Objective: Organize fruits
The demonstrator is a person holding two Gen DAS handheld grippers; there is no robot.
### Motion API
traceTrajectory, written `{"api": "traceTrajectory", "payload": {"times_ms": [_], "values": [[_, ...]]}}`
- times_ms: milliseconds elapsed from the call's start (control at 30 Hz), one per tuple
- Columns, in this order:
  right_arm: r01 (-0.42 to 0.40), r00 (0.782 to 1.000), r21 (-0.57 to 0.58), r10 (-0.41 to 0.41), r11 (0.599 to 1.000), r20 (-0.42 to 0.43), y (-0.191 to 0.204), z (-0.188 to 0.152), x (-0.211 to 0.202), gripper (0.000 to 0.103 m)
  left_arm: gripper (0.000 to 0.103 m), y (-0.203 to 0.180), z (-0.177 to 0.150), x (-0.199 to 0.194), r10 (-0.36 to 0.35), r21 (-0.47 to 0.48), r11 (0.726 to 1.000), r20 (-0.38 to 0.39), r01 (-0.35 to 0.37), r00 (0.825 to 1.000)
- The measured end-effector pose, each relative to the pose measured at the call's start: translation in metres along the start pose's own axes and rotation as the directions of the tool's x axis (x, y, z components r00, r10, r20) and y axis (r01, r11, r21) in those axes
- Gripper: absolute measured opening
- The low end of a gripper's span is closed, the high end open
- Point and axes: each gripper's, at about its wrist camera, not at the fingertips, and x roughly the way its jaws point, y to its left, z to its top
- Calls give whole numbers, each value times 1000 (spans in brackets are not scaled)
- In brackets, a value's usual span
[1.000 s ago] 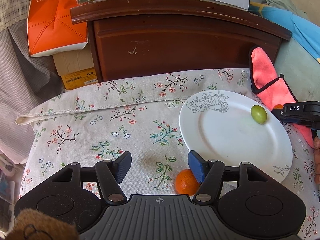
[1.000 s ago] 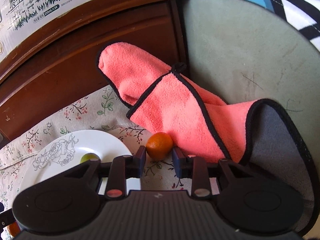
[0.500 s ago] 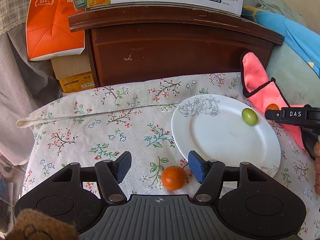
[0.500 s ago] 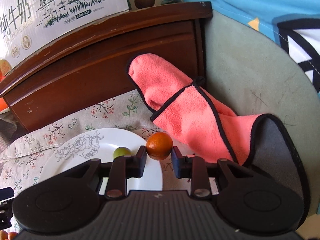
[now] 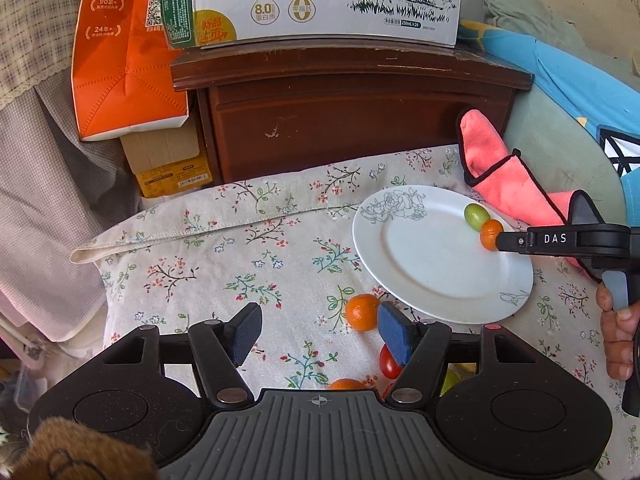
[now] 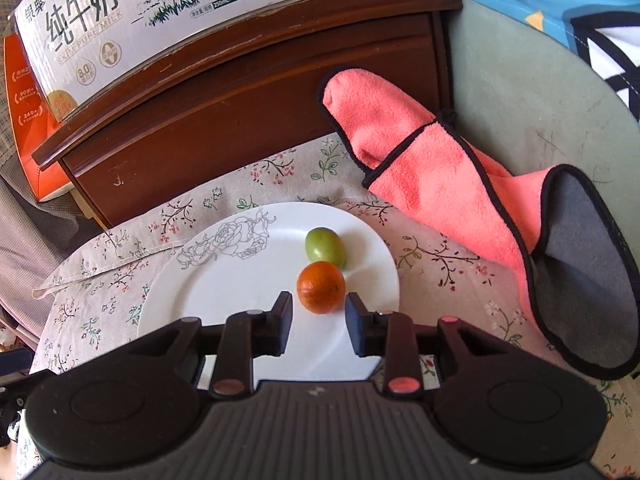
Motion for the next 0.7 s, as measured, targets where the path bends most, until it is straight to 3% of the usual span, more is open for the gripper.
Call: {"api": "traceTrajectory", "payload": {"times_ms": [267,500,600,700], "values": [[4,1000,-8,-4,1000,-3,19,-12,-42,35,64,26,-13,-22,-21,-11,1000,-8,21,1000],[-68,997,-18,67,998,-25,39,-36,-77,36,64,35,-34,-28,-90,9,996,-38,91,995],[-93,994,-60,90,994,-61,47,-46,-77,36,64,37,-41,-28,-121,14,992,-63,122,991],[-112,989,-126,97,986,-115,54,-55,-71,36,64,40,-47,-25,-104,21,994,-85,107,991]]}}
